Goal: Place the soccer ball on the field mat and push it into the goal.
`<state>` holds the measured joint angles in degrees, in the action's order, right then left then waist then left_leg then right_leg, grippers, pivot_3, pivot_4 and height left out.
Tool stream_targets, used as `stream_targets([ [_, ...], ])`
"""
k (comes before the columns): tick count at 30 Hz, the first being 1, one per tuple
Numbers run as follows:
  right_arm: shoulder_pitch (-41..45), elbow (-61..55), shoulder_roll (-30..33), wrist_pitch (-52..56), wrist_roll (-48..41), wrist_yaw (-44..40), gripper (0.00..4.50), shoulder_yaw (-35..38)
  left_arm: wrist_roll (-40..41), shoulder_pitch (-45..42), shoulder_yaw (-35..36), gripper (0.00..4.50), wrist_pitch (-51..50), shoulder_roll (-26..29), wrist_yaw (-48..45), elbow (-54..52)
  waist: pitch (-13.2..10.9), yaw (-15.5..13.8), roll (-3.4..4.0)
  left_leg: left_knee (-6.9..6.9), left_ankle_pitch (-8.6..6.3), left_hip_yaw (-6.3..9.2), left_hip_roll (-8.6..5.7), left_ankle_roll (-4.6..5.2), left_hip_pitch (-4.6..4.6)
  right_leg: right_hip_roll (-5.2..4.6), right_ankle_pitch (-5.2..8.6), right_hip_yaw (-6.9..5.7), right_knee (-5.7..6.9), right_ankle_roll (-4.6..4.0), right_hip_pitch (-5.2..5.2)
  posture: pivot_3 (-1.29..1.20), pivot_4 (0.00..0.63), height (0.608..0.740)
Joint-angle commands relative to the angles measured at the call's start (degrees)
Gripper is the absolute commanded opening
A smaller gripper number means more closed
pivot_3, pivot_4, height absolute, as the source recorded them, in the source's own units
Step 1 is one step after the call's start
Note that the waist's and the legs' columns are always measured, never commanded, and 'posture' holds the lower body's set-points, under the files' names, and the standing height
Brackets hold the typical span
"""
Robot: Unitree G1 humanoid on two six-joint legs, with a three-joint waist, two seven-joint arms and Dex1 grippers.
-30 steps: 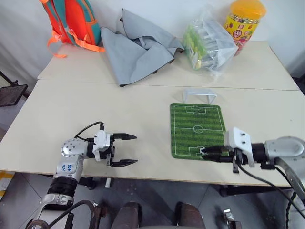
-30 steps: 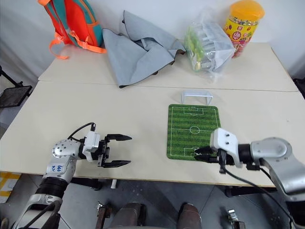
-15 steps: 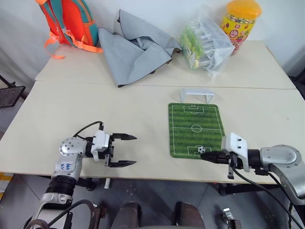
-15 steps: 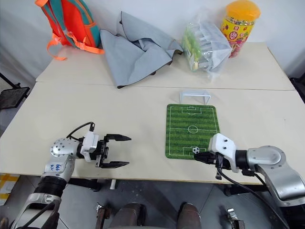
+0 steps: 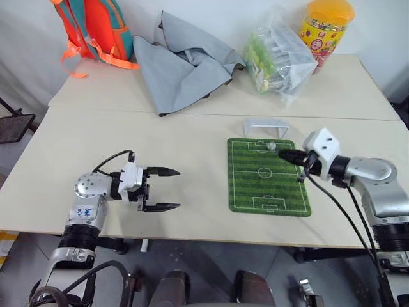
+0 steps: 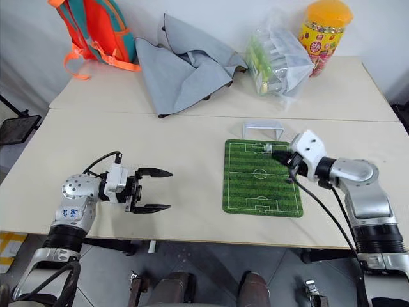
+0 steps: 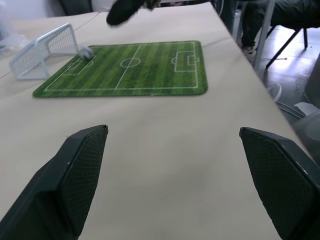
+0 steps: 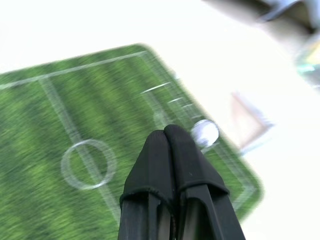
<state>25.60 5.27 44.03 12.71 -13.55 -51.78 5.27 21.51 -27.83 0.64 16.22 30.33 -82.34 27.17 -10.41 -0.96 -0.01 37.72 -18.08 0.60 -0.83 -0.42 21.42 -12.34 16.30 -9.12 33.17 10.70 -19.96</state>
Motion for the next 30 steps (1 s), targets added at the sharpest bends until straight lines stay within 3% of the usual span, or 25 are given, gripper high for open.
stream_targets([
  [1, -1.42, -6.02, 1.17, 2.50, -3.27, 0.86, 0.03, 4.51, -0.56, -1.88, 0.69, 4.50, 1.71, -0.76, 1.23, 1.70, 0.00, -0.05, 0.00, 0.00, 0.00, 0.00, 0.01, 0.00, 0.00, 0.01, 0.00, 0.00, 0.00, 0.00, 0.00, 0.00, 0.150, 0.740],
  [7, -8.54, -5.40, 5.71, 1.54, -3.19, -1.33, 0.03, 9.44, -2.13, -4.18, 2.11, 4.50, 2.82, -2.65, 7.27, 5.78, -0.01, -0.37, -0.01, 0.04, -0.02, -0.01, -0.04, 0.04, 0.03, -0.02, 0.00, 0.01, -0.05, 0.00, 0.04, 0.00, 0.150, 0.740],
  [10, -12.46, 0.19, 8.42, -2.43, -1.97, -3.72, 0.03, 11.51, -1.75, -4.37, 3.41, 4.50, 1.08, -3.05, 11.06, 6.02, -0.01, -0.24, -0.01, 0.04, -0.02, -0.07, -0.02, 0.04, 0.02, -0.01, 0.00, 0.03, -0.05, 0.00, 0.03, 0.00, 0.150, 0.740],
  [13, -14.89, 8.02, 10.28, -9.52, -3.29, -9.31, 0.61, 13.75, -1.55, -3.42, 4.74, 4.50, -2.36, -2.68, 15.40, 5.47, -0.01, -0.14, -0.02, 0.03, -0.02, -0.07, -0.01, 0.04, -0.02, -0.01, 0.00, 0.02, -0.06, 0.00, 0.06, 0.00, 0.150, 0.740],
  [17, -13.96, 18.68, 11.99, -18.22, -5.01, -17.67, 1.98, 15.21, -3.68, 0.11, 5.78, 4.50, -1.72, -0.70, 18.80, 5.67, -0.01, 1.06, -0.01, 0.00, -0.02, -0.14, 0.01, 0.04, -0.15, -0.01, 0.00, 0.06, -0.06, 0.00, 0.13, 0.00, 0.150, 0.740],
  [21, -12.26, 27.03, 14.61, -18.66, -7.04, -26.55, 3.22, 15.04, 0.59, 0.72, 8.15, 4.50, -5.25, -0.50, 17.33, 2.82, -0.02, 1.22, -0.03, 0.03, -0.02, -0.18, 0.02, 0.05, -0.19, -0.01, 0.00, 0.09, -0.08, 0.00, 0.17, 0.00, 0.150, 0.740],
  [25, -8.69, 33.23, 15.87, -18.60, -6.85, -28.53, 4.49, 14.73, 0.76, -0.22, 9.02, 4.50, -4.96, 0.74, 15.07, 5.38, -0.02, 1.20, -0.03, 0.13, -0.02, -0.16, 0.07, 0.04, -0.20, 0.01, 0.00, 0.08, -0.08, 0.00, 0.22, 0.00, 0.150, 0.740],
  [30, -10.23, 35.02, 16.67, -19.25, -7.71, -31.84, 4.49, 15.87, 1.84, 0.83, 10.53, 4.50, -5.66, 2.84, 11.94, 4.99, -0.02, 1.16, -0.02, 0.10, -0.03, -0.15, 0.09, 0.02, -0.19, 0.03, 0.00, 0.06, -0.09, 0.00, 0.21, 0.00, 0.150, 0.740],
])
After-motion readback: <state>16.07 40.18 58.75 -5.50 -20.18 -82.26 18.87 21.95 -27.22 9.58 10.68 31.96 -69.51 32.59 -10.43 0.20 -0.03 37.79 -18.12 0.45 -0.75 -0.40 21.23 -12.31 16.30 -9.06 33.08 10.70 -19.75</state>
